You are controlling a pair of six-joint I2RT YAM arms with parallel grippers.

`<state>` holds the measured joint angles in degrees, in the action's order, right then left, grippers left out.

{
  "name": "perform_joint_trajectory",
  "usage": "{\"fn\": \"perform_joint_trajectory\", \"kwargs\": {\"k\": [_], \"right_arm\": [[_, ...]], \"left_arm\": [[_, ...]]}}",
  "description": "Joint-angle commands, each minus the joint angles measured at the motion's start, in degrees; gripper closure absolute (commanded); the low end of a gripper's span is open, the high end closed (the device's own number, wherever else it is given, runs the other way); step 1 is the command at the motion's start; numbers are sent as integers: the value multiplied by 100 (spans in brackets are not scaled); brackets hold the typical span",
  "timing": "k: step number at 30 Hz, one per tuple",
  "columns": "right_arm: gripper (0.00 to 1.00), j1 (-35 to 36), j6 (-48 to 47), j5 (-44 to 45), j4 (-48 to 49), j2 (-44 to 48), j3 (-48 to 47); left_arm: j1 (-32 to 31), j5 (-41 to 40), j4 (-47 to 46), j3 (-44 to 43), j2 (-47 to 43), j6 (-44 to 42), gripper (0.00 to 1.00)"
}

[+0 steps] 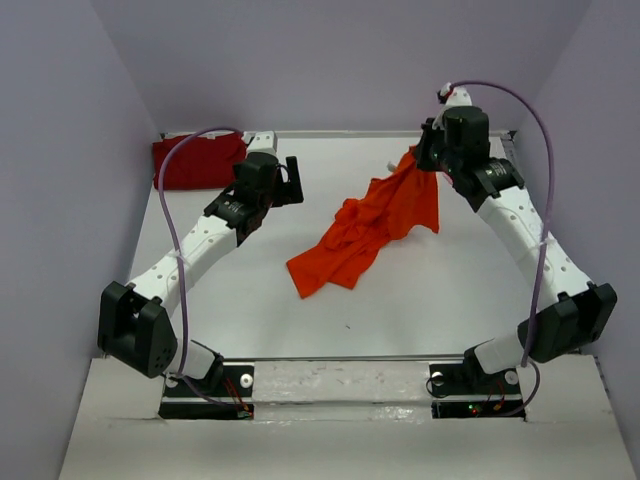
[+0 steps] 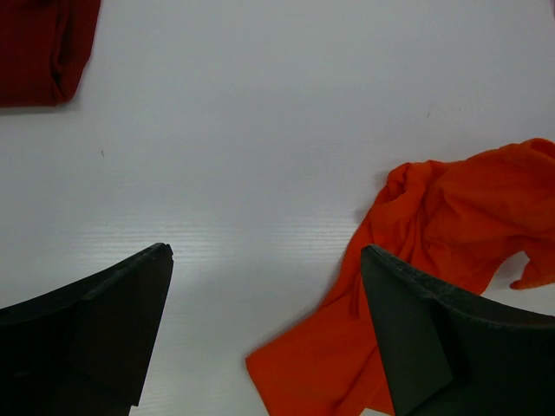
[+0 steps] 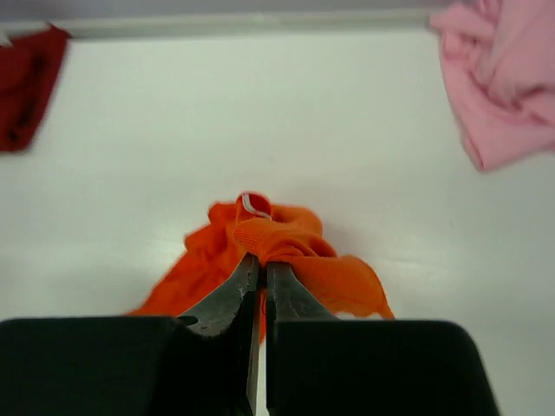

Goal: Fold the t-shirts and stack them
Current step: Move the tshirt to the center of the board

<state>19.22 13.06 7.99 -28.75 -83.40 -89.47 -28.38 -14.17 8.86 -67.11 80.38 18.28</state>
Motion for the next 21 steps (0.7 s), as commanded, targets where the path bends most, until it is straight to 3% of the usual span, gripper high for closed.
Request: {"fn": "perform_joint_trajectory", "kwargs": {"k": [1,9,16,21], "right_arm": [[100,20,65,1045,247,569,989],[100,20,302,1680,256,1123,2459],[100,20,346,1706,247,1027,2646],[100,20,548,182,308,1263,2312]], "left_arm": [[17,-86,-148,-3,-242,-88,1],[17,-94,-131,-4,-216,-88,1],[8,-77,-130,-4,-198,-97,1],[-1,-138,-131,-4,-207,-123,1]]}}
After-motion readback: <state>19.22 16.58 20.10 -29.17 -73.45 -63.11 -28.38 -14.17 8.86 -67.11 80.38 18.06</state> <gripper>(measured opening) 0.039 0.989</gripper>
